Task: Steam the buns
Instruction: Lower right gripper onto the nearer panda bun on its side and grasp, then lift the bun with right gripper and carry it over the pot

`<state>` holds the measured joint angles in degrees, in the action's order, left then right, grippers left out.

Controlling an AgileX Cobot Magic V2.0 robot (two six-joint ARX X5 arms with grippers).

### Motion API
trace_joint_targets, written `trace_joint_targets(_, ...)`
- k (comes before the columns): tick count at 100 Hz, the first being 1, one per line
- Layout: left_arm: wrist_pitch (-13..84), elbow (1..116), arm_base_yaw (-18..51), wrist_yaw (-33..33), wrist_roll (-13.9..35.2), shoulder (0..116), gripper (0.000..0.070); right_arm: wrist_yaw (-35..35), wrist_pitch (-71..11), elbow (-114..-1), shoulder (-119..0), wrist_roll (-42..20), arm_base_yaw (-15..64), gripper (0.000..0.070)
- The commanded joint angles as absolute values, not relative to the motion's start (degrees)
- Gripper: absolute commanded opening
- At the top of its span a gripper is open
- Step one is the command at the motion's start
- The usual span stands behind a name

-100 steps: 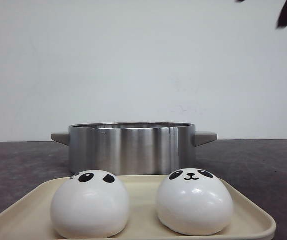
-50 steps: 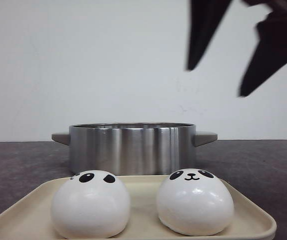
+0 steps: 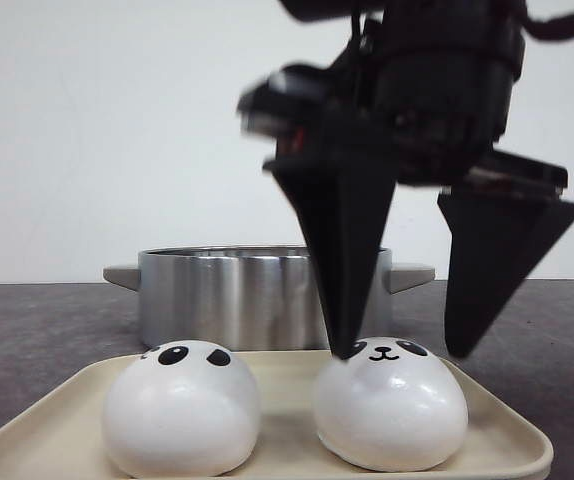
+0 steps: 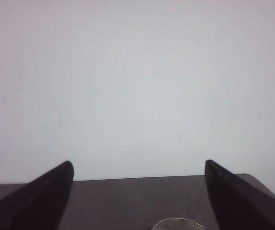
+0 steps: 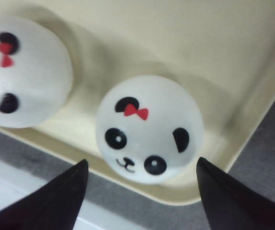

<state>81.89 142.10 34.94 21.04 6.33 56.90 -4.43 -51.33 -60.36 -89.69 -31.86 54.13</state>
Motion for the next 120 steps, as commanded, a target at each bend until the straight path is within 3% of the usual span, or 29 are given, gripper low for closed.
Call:
trace_joint_targets(1, 85.06, 143.55, 35.27, 21.19, 5.39, 57.30, 0.0509, -4.21, -50.85, -60.77, -92.03, -32.69, 54.94, 0.0448)
trace_joint_targets(37, 85.06, 143.50, 35.27, 21.19, 5.39, 57.30, 0.0509, -4.21, -44.38, -60.77, -94.39, -34.57, 54.98, 0.0430)
trace_joint_targets(43, 85.06, 143.50, 35.27, 21.17, 5.39, 57.30, 0.0509, -3.99, -44.34, -60.77, -94.39, -34.52, 54.94, 0.0340)
trace_joint_targets(57, 85.06, 143.50, 35.27, 21.17, 5.39, 57.30, 0.0509, -2.94, -44.40, -60.77, -94.41, -34.11, 54.94, 0.0003)
trace_joint_targets(85, 85.06, 143.50, 35.27, 21.17, 5.39, 57.30, 0.0509, 0.45, -44.21, -60.82, -93.23, -33.43, 55.00, 0.0000)
trace_joint_targets(109, 85.06, 143.48, 35.27, 21.17, 5.39, 57.30, 0.0509, -1.45, -42.72, -65.14, -79.94, -31.16, 58.52, 0.0001)
trace_joint_targets(120, 85.06, 142.85, 35.27, 21.17, 5.39, 57.43, 0.0510, 1.26, -40.05, -70.76, -74.54, -30.15, 59.48, 0.0000)
